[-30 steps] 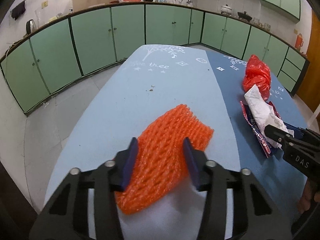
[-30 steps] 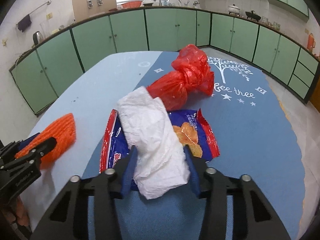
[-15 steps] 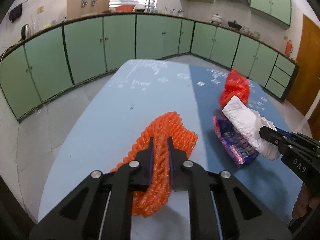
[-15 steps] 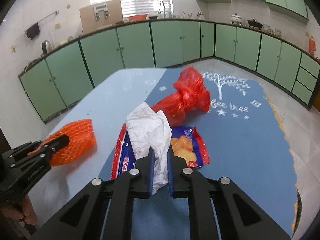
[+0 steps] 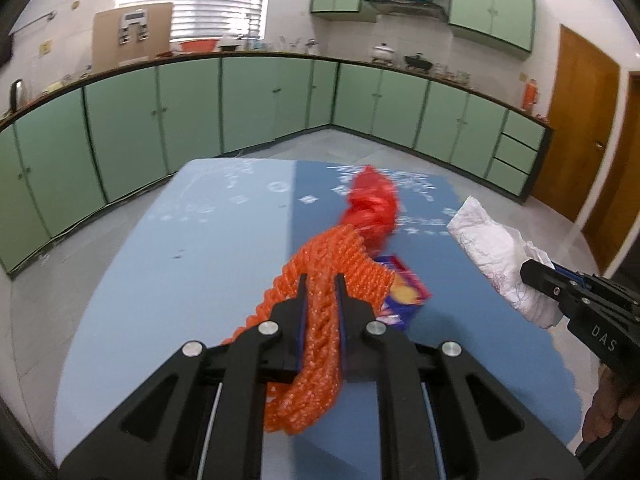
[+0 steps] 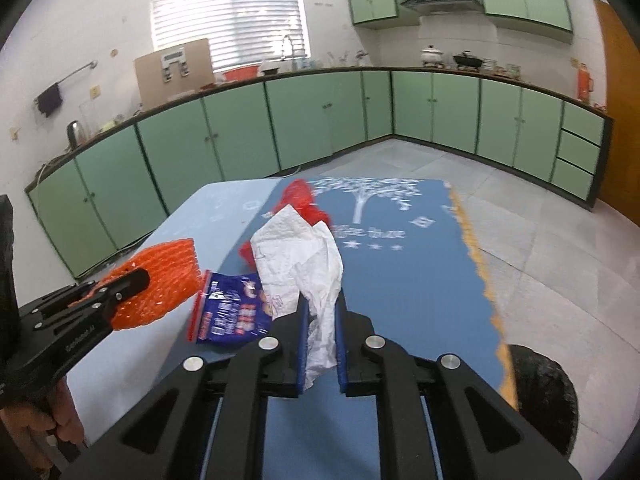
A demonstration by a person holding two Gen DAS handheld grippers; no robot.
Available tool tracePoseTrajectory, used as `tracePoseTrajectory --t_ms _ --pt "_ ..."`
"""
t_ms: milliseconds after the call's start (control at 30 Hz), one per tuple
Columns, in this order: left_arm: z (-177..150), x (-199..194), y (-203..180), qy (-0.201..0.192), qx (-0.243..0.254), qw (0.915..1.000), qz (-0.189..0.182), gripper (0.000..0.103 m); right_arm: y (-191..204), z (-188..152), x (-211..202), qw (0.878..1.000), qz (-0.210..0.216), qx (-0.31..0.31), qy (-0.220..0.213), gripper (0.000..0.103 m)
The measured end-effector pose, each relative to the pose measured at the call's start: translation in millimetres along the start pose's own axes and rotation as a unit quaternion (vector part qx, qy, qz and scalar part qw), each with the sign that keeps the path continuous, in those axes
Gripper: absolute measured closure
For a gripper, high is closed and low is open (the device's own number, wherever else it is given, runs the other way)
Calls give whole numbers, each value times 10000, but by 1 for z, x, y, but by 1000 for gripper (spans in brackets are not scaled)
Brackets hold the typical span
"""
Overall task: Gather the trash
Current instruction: 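Carry the foam net and tissue over the bin and open both tools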
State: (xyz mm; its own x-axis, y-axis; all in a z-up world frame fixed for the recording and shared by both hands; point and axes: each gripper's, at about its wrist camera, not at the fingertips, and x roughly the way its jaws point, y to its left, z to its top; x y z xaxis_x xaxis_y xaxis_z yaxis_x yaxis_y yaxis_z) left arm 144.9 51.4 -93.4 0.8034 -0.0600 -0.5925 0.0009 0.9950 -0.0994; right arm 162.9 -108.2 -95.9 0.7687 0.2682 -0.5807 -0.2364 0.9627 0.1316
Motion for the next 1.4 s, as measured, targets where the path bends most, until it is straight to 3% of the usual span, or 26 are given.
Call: tracePoseTrajectory --t_ms 367,833,1100,1400 --pt "1 6 -92 -89 459 9954 -840 93 -74 -13 -48 9960 -743 475 -153 91" --pt "-8 23 -215 -21 1049 9782 -1790 93 -169 -46 -97 9776 -1707 1206 -228 92" --pt "-22 31 -276 -40 1352 9667 -2172 93 -204 -67 -114 9674 -2101 1392 -250 92" --pt "-39 63 -329 401 1619 9567 -2384 92 -246 -101 -111 9527 -2397 1870 50 92"
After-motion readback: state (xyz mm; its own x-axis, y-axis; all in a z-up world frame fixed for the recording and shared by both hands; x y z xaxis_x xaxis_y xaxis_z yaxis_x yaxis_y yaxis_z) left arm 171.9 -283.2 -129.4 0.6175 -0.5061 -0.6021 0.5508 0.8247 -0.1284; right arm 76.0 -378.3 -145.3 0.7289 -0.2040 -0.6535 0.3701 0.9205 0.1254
